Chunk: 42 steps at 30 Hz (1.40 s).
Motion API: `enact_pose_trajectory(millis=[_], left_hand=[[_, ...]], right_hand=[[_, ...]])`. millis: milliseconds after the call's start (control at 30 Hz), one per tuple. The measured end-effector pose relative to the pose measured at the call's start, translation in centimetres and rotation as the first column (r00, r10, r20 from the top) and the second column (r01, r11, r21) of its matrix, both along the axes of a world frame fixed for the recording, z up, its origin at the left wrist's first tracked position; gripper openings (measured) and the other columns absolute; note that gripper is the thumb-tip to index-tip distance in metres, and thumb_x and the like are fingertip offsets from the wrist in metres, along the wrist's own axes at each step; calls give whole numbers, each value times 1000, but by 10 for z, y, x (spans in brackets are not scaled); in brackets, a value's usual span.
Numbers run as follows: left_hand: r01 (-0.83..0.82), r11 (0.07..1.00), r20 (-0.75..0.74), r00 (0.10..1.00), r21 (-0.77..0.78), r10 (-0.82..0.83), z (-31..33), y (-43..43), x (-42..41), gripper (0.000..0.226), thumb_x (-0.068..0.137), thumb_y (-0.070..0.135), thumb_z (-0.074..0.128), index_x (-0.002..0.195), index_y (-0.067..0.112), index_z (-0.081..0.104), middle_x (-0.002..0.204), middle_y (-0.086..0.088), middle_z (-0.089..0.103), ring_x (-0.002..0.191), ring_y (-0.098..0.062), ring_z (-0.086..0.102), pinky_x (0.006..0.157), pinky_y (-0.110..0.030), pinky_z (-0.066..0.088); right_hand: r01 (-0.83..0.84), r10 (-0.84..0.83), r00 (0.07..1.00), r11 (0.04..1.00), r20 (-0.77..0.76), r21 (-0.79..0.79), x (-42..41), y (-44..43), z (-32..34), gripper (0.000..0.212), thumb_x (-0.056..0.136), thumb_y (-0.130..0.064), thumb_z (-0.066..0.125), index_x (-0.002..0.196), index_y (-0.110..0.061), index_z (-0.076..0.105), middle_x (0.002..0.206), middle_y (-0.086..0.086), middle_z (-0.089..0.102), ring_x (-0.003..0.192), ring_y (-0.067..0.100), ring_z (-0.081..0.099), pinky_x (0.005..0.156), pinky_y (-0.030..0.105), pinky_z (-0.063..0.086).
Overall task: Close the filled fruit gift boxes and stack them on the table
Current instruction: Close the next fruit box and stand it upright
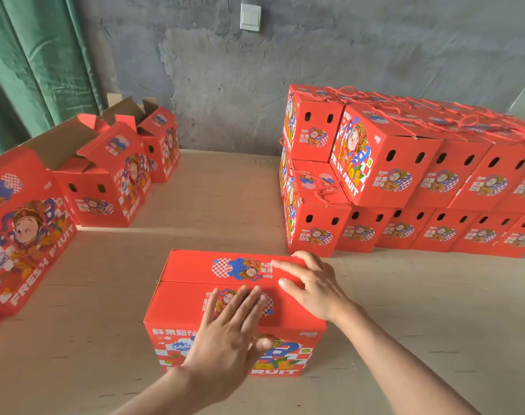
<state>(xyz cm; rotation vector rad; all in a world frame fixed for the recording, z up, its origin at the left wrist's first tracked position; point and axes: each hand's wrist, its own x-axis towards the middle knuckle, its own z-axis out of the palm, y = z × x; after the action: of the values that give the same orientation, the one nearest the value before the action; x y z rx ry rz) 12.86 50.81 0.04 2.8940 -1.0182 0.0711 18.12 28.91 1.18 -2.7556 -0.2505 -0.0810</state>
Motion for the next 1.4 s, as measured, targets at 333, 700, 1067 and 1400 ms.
enact_pose_trajectory(millis=[333,700,1067,1400], left_hand=[[-271,937,-143,959,-222,244,-18,29,62,67,72,74,-13,135,49,-17,142,19,-36,130,-10,-41,109,-48,-20],[-528,430,-423,848,-732,320,-26,21,51,44,97,37,40,112,-1,57,101,-10,60,110,-40,50,91,-46,41],[-975,-6,-968,223,-224,-116,-37,15,35,48,93,41,48,52,16,40,45,0,42,42,-14,32,46,-22,25],[-845,-1,-845,535,-535,-23,26,18,66,33,92,9,44,60,9,54,42,5,51,37,-9,42,37,-15,31]], right_hand=[[276,-265,959,953,97,-128,-51,22,-7,52,92,-59,35,142,-48,28,117,7,42,115,25,38,101,31,28],[271,-378,913,844,154,462,-99,39,-18,26,87,-29,65,107,-12,64,97,-5,63,94,14,58,85,23,42],[531,-162,845,375,-510,760,-19,32,9,22,95,-21,54,111,-7,62,99,4,68,85,11,64,75,23,50],[284,-259,955,654,-146,701,4,78,56,20,94,-13,52,88,0,65,85,14,68,81,28,63,73,37,48]])
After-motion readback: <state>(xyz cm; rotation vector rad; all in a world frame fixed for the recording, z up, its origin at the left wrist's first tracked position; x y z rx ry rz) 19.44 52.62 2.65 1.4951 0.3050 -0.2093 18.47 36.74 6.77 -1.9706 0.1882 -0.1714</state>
